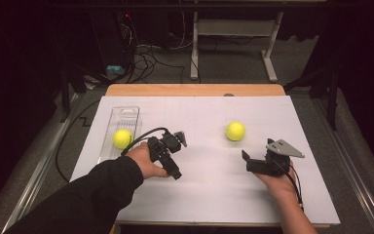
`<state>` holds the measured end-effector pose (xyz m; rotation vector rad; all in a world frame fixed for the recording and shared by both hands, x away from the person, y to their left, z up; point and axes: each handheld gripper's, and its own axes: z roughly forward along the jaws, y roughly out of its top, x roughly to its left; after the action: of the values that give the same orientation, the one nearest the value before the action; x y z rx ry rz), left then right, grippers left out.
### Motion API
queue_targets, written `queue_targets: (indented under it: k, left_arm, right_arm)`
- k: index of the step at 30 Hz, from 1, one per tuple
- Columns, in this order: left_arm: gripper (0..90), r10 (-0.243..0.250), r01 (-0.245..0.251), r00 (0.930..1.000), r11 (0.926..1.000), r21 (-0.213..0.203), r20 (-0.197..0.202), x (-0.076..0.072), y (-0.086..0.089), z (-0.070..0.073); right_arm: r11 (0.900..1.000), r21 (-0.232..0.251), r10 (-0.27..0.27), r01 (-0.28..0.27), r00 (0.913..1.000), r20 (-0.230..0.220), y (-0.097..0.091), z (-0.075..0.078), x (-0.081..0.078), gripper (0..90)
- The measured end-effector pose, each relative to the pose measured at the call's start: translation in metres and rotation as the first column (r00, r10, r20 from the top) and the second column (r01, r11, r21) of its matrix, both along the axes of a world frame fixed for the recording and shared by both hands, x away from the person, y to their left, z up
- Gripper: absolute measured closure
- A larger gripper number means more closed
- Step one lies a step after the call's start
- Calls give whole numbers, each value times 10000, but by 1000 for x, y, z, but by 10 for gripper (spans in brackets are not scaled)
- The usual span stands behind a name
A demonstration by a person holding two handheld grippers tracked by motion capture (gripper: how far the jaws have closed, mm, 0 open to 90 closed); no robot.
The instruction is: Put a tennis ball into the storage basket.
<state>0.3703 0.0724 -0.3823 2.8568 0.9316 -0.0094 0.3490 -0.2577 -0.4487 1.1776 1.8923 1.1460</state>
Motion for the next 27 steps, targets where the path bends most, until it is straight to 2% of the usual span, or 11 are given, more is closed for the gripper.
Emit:
queue_targets:
  k: [1,3,6,7,13,17,18,19,22,25,27]
  left_arm:
    - [5,27,-27,10000,10000,31,9,0,0,0]
    - [5,41,-41,10000,10000,9,-26,-1,0,0]
    - [5,-98,99,9999,9999,74,-141,0,-2,0]
    - [5,-100,100,9999,9999,44,-119,0,-2,0]
    - [5,-206,206,9997,9998,-2,-160,0,-4,-1]
    - [5,-276,276,9995,9996,7,-131,-2,-6,-2]
    - [5,-248,248,9996,9997,3,-117,-2,-6,-2]
    - [5,-258,258,9996,9997,-31,-124,-3,-7,-3]
    - [5,-344,344,9992,9994,4,-191,-3,-7,-2]
    - [5,-389,389,9990,9992,41,-208,-3,-8,-2]
    - [5,-412,413,9989,9991,29,-207,-4,-8,-3]
  right_arm:
    - [10000,44,-6,7,9998,-174,4,0,10,0]
    - [10000,27,-12,13,9996,-269,8,0,19,1]
    - [10000,72,18,-16,9995,-305,12,0,27,1]
    - [10000,30,-24,26,9990,-448,16,-2,35,2]
    - [10000,88,-7,13,9975,-706,27,-4,56,6]
    - [9999,44,-157,163,9940,-1078,33,-10,72,18]
    - [9999,44,-157,163,9940,-1078,33,-10,72,18]
    - [9998,-42,-202,199,9917,-1270,37,-12,79,30]
    - [9994,-228,-282,250,9876,-1546,40,-13,88,69]
    - [9994,-293,-259,207,9811,-1916,42,-15,94,114]
    - [9992,-358,-219,150,9797,-1992,42,-16,95,133]
